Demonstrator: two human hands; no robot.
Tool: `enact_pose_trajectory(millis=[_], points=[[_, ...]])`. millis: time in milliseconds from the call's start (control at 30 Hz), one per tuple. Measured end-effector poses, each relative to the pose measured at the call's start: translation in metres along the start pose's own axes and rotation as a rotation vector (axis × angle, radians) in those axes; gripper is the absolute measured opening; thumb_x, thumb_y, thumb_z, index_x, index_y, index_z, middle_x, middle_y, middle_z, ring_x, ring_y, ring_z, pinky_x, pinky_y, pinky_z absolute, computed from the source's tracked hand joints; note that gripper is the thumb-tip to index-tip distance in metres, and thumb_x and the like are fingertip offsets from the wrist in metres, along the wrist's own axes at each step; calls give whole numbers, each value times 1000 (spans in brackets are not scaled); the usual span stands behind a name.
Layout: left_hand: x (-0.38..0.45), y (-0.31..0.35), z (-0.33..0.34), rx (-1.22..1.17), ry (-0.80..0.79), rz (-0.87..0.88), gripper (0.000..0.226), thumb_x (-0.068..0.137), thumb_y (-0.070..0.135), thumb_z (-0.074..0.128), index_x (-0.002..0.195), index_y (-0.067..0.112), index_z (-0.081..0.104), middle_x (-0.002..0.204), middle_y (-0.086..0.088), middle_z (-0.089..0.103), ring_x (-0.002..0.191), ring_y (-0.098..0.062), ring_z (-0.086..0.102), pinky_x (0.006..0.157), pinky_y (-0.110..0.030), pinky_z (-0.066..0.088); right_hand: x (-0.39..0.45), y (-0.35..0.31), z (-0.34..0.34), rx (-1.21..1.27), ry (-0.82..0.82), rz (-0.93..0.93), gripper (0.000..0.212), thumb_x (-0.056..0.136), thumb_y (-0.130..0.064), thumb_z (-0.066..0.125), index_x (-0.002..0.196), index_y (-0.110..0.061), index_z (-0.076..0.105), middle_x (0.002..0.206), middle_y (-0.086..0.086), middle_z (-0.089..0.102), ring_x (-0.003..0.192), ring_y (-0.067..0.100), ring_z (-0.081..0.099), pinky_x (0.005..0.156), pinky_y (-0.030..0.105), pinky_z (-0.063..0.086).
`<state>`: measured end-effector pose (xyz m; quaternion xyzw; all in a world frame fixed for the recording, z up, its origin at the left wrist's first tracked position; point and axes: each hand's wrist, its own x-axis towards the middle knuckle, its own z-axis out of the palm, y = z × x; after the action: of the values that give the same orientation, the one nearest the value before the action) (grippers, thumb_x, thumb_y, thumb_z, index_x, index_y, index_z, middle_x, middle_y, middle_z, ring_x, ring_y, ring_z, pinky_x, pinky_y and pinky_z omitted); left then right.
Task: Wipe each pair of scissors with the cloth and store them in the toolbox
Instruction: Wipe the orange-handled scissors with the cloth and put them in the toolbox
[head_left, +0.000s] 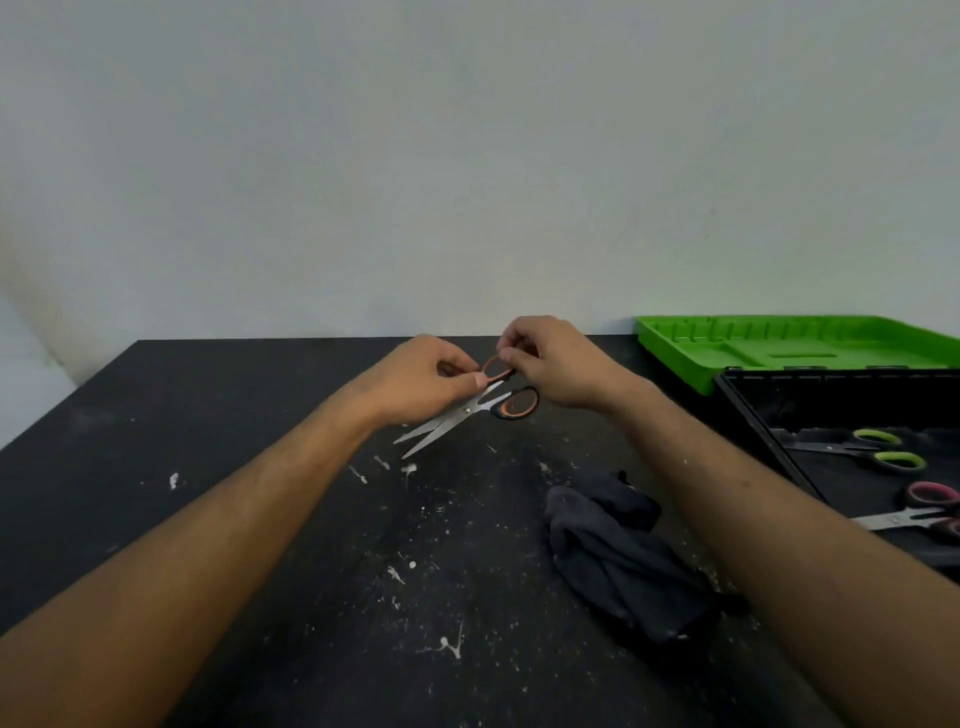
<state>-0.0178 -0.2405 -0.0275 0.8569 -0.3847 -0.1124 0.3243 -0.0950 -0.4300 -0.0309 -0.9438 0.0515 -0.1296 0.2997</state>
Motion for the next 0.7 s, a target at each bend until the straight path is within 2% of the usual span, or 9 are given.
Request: enact_pose_trajectory(millis=[67, 133, 233, 333, 433, 500, 567, 667, 700], points=[[-3, 10, -13, -123, -33, 3, 18, 94, 33, 73, 101, 17, 79, 84, 5, 77, 70, -5, 64, 70, -27, 50, -5, -18, -10, 4, 44, -105, 12, 103, -17, 58, 102, -11, 69, 90, -5, 66, 81, 8, 59, 66, 14, 41], [-12, 19, -24, -232, -51, -7, 14, 94, 23, 74, 97, 10, 77, 80, -1, 75, 68, -10, 61, 68, -28, 49, -11, -38, -19, 27, 84, -178, 12, 102, -17, 59, 103, -11, 69, 91, -5, 67, 81, 8, 59, 65, 10, 40], [-33, 27, -35, -338, -39, -40, 10, 90, 17, 77, 95, 8, 76, 81, -4, 78, 67, -9, 67, 69, -26, 54, -27, -59, -29, 52, 86, -182, 15, 101, -28, 64, 109, -16, 69, 96, -5, 70, 81, 12, 62, 68, 22, 44], [-61, 24, -35, -439, -9, -74, 7, 89, 11, 78, 92, 6, 75, 81, -11, 78, 70, -16, 70, 72, -30, 59, -58, -66, -39, -11, 10, -5, 38, 98, -47, 65, 123, -19, 60, 104, -4, 66, 87, 13, 63, 71, 28, 45], [-88, 14, -27, -523, 32, -97, 6, 91, 7, 74, 92, 4, 70, 79, -12, 77, 71, -19, 70, 71, -31, 60, -106, -57, -46, -278, -170, 199, 50, 91, -59, 68, 123, -21, 60, 118, 1, 66, 100, 18, 61, 83, 30, 46], [-101, 8, -18, -568, 89, -115, 4, 93, 5, 72, 93, 4, 68, 79, -10, 77, 71, -19, 70, 71, -31, 61, -143, -51, -42, -350, -304, 306, 57, 83, -66, 72, 122, -25, 62, 121, -2, 66, 105, 19, 64, 91, 32, 52], [-111, 5, -8, -630, 142, -129, 6, 94, 4, 70, 90, 6, 67, 79, -9, 77, 72, -20, 69, 73, -33, 60, -170, -46, -28, -325, -312, 333, 51, 82, -58, 76, 122, -29, 61, 121, -5, 65, 108, 19, 64, 94, 36, 54], [-121, 5, 6, -708, 205, -133, 12, 96, 2, 67, 85, 7, 66, 79, -8, 77, 71, -19, 71, 69, -29, 60, -181, -32, -10, -242, -154, 264, 20, 88, -25, 68, 106, -31, 63, 111, -4, 68, 103, 20, 65, 88, 41, 56], [-124, 5, 9, -721, 227, -133, 12, 96, 2, 66, 85, 6, 66, 79, -8, 77, 71, -19, 71, 68, -28, 60, -181, -29, -9, -203, -108, 247, 19, 88, -17, 63, 100, -31, 66, 105, -5, 70, 98, 19, 66, 86, 41, 56]])
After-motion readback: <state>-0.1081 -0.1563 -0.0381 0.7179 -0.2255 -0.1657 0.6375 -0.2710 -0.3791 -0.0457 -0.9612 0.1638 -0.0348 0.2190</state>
